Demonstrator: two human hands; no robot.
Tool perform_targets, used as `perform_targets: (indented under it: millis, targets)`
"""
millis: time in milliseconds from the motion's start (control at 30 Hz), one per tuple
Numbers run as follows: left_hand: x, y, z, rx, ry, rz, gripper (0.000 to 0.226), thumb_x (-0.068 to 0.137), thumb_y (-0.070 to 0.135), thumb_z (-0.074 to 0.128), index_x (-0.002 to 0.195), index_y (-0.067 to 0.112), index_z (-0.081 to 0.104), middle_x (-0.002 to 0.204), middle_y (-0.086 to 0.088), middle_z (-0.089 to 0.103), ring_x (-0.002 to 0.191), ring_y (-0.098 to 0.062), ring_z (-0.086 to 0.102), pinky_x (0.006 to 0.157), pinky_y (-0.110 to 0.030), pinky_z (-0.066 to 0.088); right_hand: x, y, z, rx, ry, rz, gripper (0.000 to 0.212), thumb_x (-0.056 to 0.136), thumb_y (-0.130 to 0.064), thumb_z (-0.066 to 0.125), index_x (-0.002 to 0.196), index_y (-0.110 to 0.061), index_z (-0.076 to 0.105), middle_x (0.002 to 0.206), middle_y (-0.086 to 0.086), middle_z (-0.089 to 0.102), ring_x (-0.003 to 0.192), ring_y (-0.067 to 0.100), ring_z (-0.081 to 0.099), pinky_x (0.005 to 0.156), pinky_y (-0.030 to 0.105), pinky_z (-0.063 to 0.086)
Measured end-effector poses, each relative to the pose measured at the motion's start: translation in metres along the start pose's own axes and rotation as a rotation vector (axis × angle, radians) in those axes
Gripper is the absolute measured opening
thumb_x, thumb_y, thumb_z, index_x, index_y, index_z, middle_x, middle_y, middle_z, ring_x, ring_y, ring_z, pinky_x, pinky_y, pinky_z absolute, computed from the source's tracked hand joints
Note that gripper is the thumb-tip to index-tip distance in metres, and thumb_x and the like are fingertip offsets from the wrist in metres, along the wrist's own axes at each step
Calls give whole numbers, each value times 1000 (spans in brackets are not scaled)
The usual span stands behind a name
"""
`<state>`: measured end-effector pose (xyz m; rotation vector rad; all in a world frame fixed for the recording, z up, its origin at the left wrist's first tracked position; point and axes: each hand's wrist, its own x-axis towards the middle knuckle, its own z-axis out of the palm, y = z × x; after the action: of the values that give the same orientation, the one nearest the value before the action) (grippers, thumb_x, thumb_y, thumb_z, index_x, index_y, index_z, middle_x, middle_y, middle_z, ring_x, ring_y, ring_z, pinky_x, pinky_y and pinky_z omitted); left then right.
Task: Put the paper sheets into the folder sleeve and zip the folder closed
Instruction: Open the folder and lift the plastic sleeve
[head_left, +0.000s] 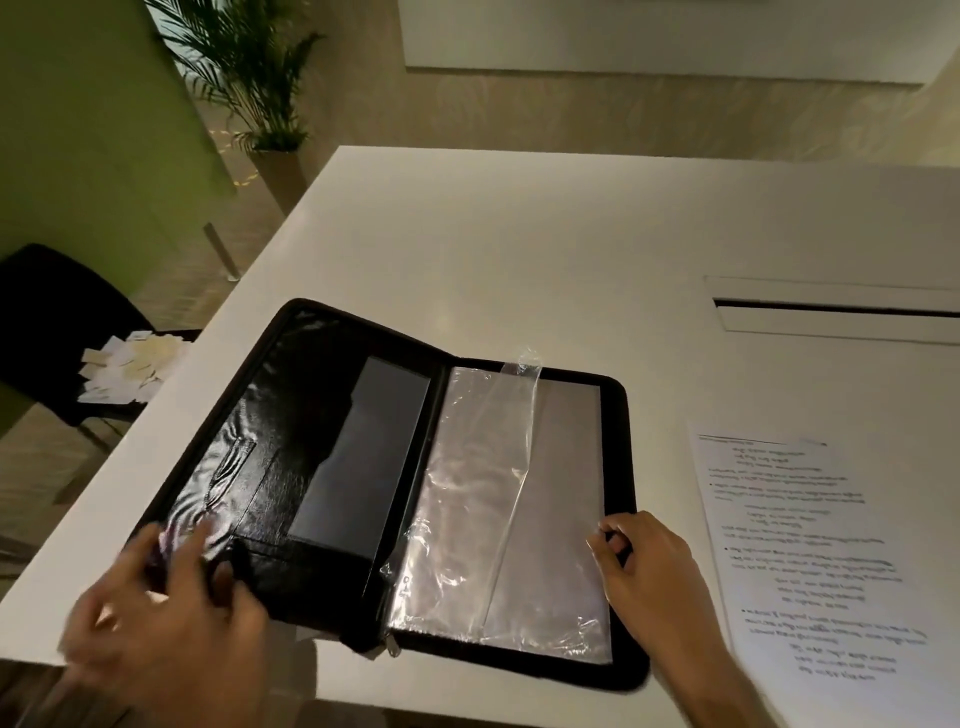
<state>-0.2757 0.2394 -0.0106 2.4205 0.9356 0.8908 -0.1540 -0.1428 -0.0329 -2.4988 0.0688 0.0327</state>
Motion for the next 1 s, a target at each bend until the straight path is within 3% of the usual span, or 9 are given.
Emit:
perform_targets:
  millis: [133, 200, 300, 400, 533, 600, 667, 833, 1000]
  targets:
    - [-2, 62, 29, 49, -255, 422, 52, 81, 13, 71, 131, 23, 74, 129, -3, 71, 116, -36, 56, 89, -47, 46, 6, -1, -3, -6, -45, 18, 14, 103, -31, 75, 92, -23, 73, 83, -9, 66, 70, 12, 64, 64, 32, 58]
    - [-10, 99, 51, 49, -459, 462, 52, 92, 31, 78, 142, 18, 68, 133, -4, 70, 118, -30, 57, 87, -45, 52, 9, -1, -8, 52, -57, 18, 7, 103, -29, 76, 98, -24, 77, 85, -10, 70, 73, 11, 67, 72, 39, 62]
    - [-2, 138, 87, 107, -628, 402, 84, 101, 71, 52, 162, 14, 48, 146, -6, 62, 127, -32, 55, 98, -50, 53, 16, 6, -25, 139, 13, 32, 7, 102, -29, 77, 108, -27, 80, 89, -11, 74, 78, 7, 70, 72, 32, 59]
    - [16, 161, 119, 139, -797, 264, 88, 95, 76, 59, 163, 21, 44, 148, -6, 60, 136, -35, 48, 109, -54, 47, 26, 29, -55, 146, 154, 102, 9, 103, -27, 76, 109, -21, 80, 93, -5, 76, 80, 8, 70, 70, 27, 51]
    - [33, 173, 133, -72, -856, 143, 6, 92, 42, 82, 93, 48, 80, 92, 12, 81, 97, -17, 76, 84, -36, 60, 32, 82, -105, 46, 285, 236, 20, 104, -22, 75, 122, -14, 79, 116, 10, 75, 98, 28, 73, 86, 40, 59]
    - [33, 177, 139, -194, -886, 160, 27, 91, 26, 87, 73, 45, 78, 70, 17, 77, 69, 0, 73, 63, -15, 53, 30, 109, -129, -64, 304, 328, 31, 105, -25, 73, 133, -12, 74, 128, 16, 68, 114, 38, 69, 95, 51, 61]
    - [30, 186, 143, -296, -919, 103, 27, 90, 21, 89, 72, 39, 79, 70, 14, 77, 65, 0, 72, 58, -10, 49, 26, 133, -148, -165, 283, 450, 42, 105, -30, 71, 142, -10, 67, 135, 21, 61, 125, 44, 60, 99, 58, 59]
    - [4, 220, 147, -472, -1149, -22, 17, 97, 16, 83, 81, 24, 83, 78, -3, 80, 64, -17, 75, 57, -27, 54, 23, 163, -166, -255, 121, 637, 60, 104, -46, 70, 146, -5, 56, 136, 24, 56, 128, 48, 52, 101, 59, 54]
    - [-30, 249, 161, -529, -1091, -12, 4, 99, 28, 80, 98, 29, 84, 86, -1, 85, 70, -15, 79, 53, -24, 56, 30, 163, -162, -225, 87, 637, 62, 98, -47, 79, 136, -3, 57, 128, 19, 55, 125, 45, 54, 101, 56, 52]
